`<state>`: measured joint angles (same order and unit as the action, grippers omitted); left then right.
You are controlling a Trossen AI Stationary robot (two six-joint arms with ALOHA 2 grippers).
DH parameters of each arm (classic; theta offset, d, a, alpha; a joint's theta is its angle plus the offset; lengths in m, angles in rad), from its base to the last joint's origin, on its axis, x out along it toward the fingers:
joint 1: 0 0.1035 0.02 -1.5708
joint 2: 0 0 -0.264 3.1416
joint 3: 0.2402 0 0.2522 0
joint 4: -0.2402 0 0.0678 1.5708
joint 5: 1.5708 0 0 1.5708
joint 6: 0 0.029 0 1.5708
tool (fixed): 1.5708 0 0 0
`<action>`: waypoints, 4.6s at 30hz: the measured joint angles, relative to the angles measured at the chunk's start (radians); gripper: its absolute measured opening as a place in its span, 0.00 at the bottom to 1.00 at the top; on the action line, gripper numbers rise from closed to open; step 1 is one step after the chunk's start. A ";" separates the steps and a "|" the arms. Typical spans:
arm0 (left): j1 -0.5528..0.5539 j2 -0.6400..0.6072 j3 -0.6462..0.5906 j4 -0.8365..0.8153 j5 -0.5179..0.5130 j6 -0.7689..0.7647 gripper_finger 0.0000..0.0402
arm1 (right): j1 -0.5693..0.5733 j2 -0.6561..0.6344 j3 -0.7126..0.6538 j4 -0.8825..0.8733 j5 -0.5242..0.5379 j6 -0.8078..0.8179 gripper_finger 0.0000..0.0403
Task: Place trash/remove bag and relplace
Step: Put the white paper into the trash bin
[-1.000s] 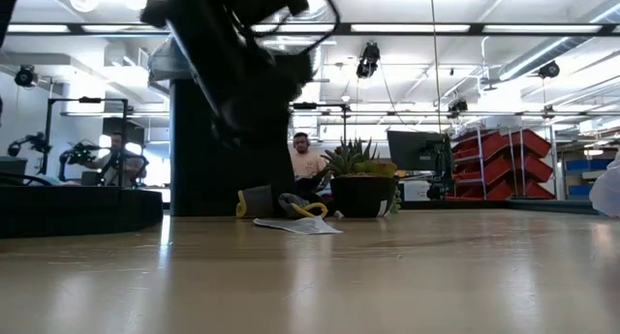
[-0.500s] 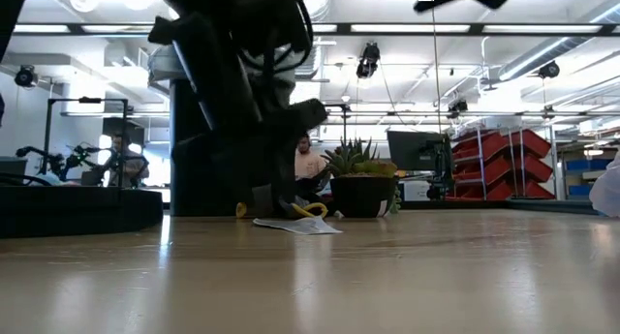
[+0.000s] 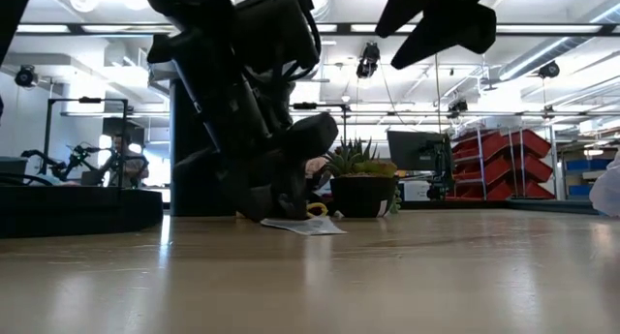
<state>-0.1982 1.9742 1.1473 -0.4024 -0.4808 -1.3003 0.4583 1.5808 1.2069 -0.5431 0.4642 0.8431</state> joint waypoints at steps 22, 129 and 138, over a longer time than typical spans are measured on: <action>-0.050 -0.150 -0.005 -0.133 -0.027 0.158 0.11 | 0.000 0.038 -0.107 0.048 0.008 -0.020 0.54; -0.125 -0.723 -0.016 -0.391 -0.079 0.317 0.43 | -0.310 0.124 0.072 0.475 -0.362 -1.236 0.00; -0.153 -0.866 -0.016 -0.453 -0.024 0.293 0.40 | -0.475 0.093 0.315 0.474 -0.363 -1.221 0.00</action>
<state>-0.3516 1.1087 1.1309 -0.8558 -0.5048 -1.0078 -0.0162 1.6737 1.5223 -0.0693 0.1013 -0.3779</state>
